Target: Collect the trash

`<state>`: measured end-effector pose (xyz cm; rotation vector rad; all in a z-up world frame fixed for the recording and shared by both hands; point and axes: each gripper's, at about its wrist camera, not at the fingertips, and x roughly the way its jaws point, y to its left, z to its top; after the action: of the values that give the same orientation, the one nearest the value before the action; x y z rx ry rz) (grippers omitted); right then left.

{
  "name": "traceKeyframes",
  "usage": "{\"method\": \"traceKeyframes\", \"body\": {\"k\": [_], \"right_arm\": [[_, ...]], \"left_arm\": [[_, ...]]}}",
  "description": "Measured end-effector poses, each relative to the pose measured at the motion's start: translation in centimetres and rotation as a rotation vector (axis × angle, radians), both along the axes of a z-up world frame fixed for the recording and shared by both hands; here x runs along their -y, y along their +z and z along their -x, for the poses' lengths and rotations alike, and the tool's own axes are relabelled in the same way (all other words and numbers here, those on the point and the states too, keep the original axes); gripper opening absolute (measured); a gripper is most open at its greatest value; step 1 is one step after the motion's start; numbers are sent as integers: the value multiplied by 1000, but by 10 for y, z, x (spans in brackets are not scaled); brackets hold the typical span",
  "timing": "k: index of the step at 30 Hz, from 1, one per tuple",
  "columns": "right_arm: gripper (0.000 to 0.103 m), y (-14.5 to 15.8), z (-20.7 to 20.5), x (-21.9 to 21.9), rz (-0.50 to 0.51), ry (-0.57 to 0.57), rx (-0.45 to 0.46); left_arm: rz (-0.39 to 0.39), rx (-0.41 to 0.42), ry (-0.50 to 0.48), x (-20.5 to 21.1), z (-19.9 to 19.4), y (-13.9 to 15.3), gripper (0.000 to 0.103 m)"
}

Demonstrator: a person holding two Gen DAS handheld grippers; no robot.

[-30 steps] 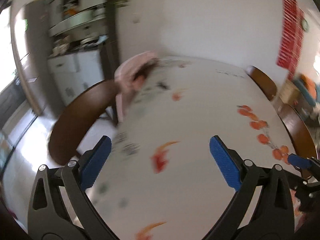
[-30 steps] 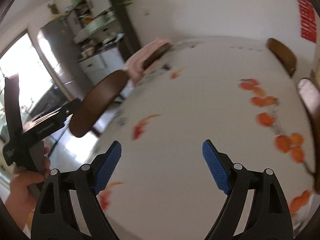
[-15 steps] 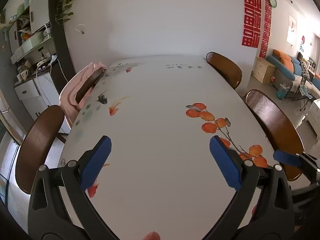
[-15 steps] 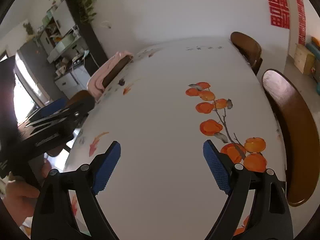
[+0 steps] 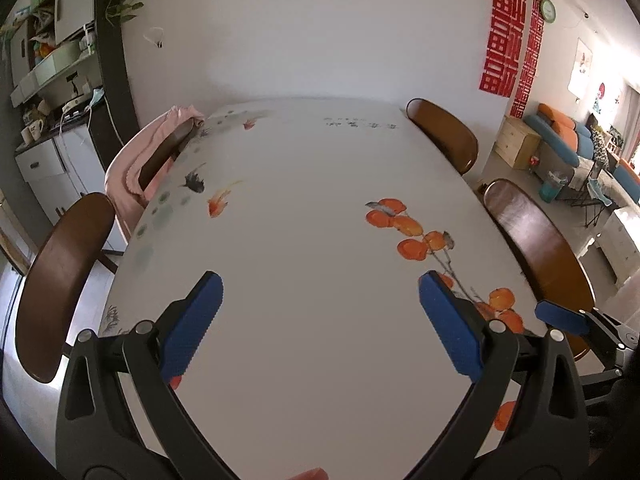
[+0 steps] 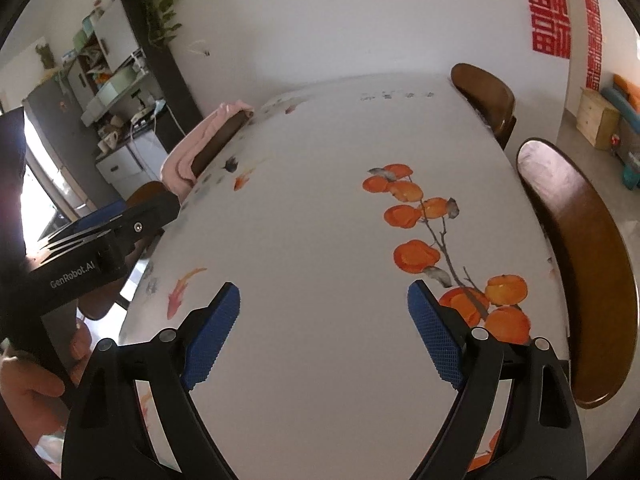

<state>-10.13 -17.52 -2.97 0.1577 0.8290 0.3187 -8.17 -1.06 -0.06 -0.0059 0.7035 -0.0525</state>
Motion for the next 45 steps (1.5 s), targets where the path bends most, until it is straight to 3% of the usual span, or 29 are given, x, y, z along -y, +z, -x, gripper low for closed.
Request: {"method": "traceKeyframes", "body": {"k": [10,18,38,45], "right_arm": [[85,-9,-5,-12,-10,-15,-31],[85,-13,-15,-18,0,-18,-43],[85,-34,-44,-22,7,3,-118],[85,-38,-48,-21,8,-3,-132]], "left_arm": [[-9,-45,19,-17,-8,-13,96],[61,-77,-10,-27,-21,-25,96],[10,-113,7,-27,-41,-53,96],[-17,-189,20,-29,-50,-64,96]]}}
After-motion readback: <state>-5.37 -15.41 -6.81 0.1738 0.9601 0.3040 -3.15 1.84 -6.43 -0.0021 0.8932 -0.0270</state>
